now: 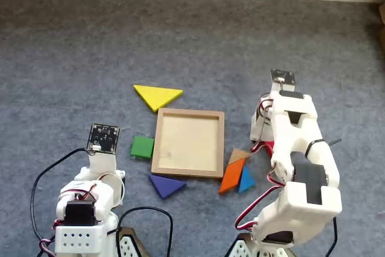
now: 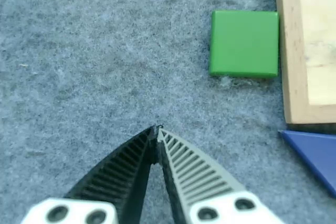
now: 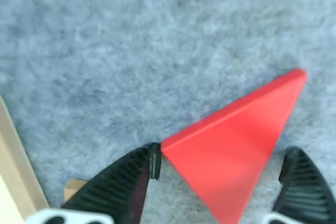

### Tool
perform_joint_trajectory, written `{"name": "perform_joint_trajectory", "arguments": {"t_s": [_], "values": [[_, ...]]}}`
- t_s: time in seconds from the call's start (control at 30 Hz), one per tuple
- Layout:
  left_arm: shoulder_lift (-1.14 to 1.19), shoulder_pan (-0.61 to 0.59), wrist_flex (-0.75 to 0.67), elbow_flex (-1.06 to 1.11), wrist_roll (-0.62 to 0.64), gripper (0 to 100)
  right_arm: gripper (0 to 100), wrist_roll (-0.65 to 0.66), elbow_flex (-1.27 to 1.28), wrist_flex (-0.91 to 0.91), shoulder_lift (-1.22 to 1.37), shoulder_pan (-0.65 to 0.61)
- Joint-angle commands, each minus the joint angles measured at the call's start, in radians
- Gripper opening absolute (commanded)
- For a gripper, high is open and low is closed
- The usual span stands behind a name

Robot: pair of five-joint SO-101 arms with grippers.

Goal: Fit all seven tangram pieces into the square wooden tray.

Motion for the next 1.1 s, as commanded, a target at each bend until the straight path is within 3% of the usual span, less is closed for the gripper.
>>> {"name": "perform_joint_trajectory", "arguments": {"t_s": [0.0,0.27,1.07], "values": [[-0.030,-0.008,0.009,0.019,-0.003,1,35.1,-0.015,-0.084,-0.048,-0.008,0.004],[-0.030,-0.008,0.009,0.019,-0.003,1,35.1,-0.121,-0.142,-0.041,-0.005,0.015],[-0.030,-0.008,0.009,0.019,-0.003,1,35.1,-0.114,-0.134,0.079,0.001,0.035]]}}
